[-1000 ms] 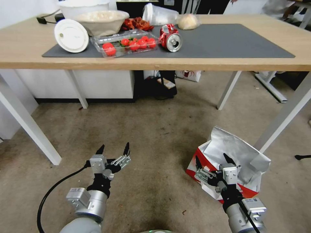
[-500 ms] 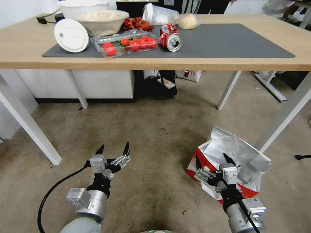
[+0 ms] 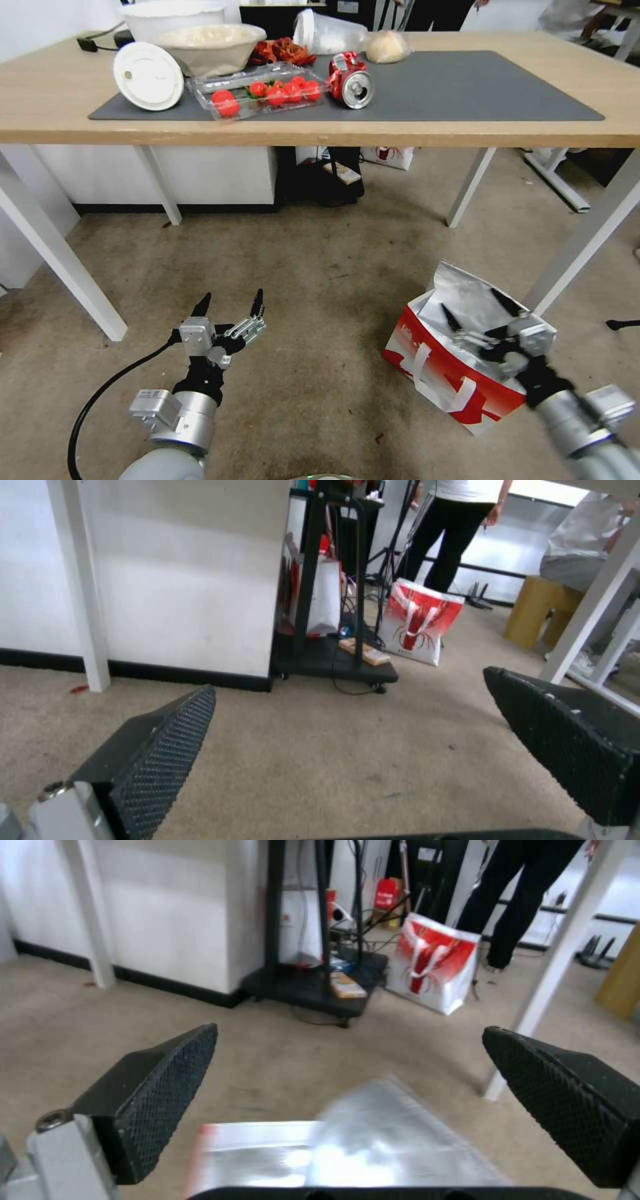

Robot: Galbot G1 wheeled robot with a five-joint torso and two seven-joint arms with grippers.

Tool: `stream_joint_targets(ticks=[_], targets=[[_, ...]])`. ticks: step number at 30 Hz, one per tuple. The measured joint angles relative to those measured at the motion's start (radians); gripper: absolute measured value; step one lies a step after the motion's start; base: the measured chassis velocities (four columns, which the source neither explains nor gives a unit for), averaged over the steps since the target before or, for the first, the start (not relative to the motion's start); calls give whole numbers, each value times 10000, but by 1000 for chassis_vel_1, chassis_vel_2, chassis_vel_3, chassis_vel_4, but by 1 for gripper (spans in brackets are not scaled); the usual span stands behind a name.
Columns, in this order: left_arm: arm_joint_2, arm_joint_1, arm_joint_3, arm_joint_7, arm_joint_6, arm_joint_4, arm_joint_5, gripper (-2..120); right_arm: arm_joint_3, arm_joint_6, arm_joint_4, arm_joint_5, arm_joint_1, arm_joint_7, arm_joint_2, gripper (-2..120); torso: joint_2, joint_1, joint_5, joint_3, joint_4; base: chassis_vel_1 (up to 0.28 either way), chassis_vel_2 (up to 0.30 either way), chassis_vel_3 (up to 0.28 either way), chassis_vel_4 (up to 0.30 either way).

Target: Pick up the food delivery bag from the floor and place it on the table.

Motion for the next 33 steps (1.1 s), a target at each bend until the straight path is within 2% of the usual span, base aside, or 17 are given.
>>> stream_joint_targets(ticks=[1, 3, 6, 8, 9, 12, 16, 20, 22, 24, 33], targets=[[0, 0, 0, 0, 0, 0, 0, 100, 0, 0, 0, 0, 0, 0, 0, 100, 0, 0, 0, 0, 0, 0, 0, 0, 0], [-48, 29, 24, -3, -6, -15, 56, 100, 186, 200, -964, 336, 497, -250, -826, 100, 4, 2, -2, 0, 1, 0, 0, 0, 0], [-76, 52, 27, -6, -34, -20, 93, 100, 204, 300, -1680, 450, 788, -427, -1379, 100, 8, 1, 1, 0, 0, 0, 0, 0, 0], [-108, 61, 22, -10, -76, -19, 122, 100, 40, 544, -2784, 451, 1168, -724, -2152, 100, 11, 2, -2, 0, -1, 0, 0, 0, 0], [-108, 61, 22, -10, -76, -19, 122, 100, 40, 544, -2784, 451, 1168, -724, -2152, 100, 11, 2, -2, 0, -1, 0, 0, 0, 0], [-168, 51, 29, -11, -100, 39, 144, 100, -381, 607, -4007, 205, 1677, -924, -2992, 100, 14, 2, -2, 0, -1, 0, 0, 0, 0], [-205, 29, 57, -11, -110, 116, 181, 100, -724, 590, -4866, -55, 2074, -1028, -3584, 100, 17, 2, -1, 0, 0, 0, 0, 0, 0], [-246, 10, 60, -17, -111, 196, 199, 100, -1279, 514, -5790, -350, 2469, -1376, -4070, 100, 20, 3, -3, 0, -2, 0, 0, 0, 0], [-249, 10, 59, -18, -111, 200, 199, 100, -1348, 522, -5877, -386, 2517, -1403, -4099, 100, 20, 3, -3, 0, -2, 0, 0, 0, 0], [-268, 16, 47, -29, -112, 242, 207, 100, -1831, 560, -6350, -557, 2849, -1507, -4203, 100, 21, 3, -3, 0, -1, 0, 0, 0, 0], [-292, 33, 7, -41, -113, 284, 238, 100, -2860, 567, -7177, -929, 3750, -1728, -4131, 100, 25, 4, -3, 0, -1, 0, 0, 0, 0]])
